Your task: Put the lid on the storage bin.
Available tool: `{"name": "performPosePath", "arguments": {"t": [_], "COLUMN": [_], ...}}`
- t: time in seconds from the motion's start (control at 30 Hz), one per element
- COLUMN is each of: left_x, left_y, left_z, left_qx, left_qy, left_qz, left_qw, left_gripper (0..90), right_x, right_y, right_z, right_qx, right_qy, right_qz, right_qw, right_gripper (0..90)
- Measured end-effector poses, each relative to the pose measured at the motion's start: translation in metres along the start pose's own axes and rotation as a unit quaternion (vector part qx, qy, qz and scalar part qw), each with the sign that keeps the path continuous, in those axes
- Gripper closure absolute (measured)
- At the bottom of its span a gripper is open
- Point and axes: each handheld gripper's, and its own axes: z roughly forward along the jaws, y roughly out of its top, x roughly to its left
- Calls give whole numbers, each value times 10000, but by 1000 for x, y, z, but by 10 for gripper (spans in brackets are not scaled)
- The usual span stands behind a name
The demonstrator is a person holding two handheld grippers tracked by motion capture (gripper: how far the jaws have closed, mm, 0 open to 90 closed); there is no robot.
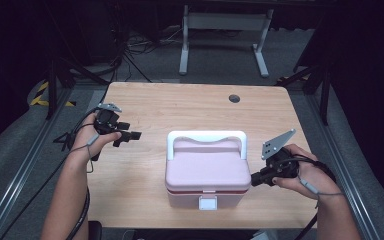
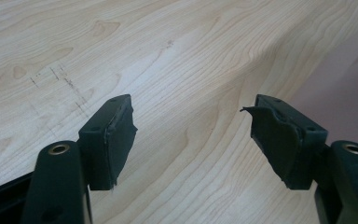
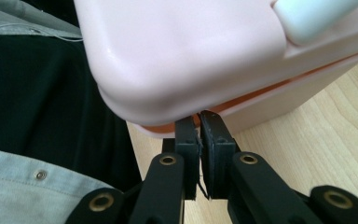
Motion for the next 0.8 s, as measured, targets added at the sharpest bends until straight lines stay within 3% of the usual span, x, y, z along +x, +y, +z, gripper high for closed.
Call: {"name": "performPosePath", "arguments": {"t": [0.17,0.27,0.43,0.47,0.57,0.6,0.63,0.8], "left_x": [0,-1,-1,0,0,0,0,1], "left_y": [-1,-2,-4,-5,-9,-9,-10,-17], "left_z": [0,-1,-3,-3,-6,-6,-7,-12], "left_qx": [-8,-13,-9,-19,-30,-30,-31,-33], "left_qy": [5,-13,0,29,42,42,68,101], "left_qz": [-36,-77,-112,-43,-107,-107,-85,-207], "left_qw": [10000,10000,9999,10000,9999,9999,9999,9997], "left_gripper": [307,307,306,306,305,304,304,303], "right_x": [0,2,1,0,-3,-3,-7,-20], "right_y": [-3,-3,-3,-2,-2,-2,-2,-3], "right_z": [-3,-6,-13,-14,-20,-20,-23,-29], "right_qx": [62,-50,-265,-339,-678,-678,-846,-1201], "right_qy": [43,150,45,17,-146,-146,-249,-612], "right_qz": [27,-40,-77,-68,-26,-26,6,130], "right_qw": [10000,9999,9996,9994,9976,9976,9961,9908], "right_gripper": [859,854,821,801,736,736,679,623]}}
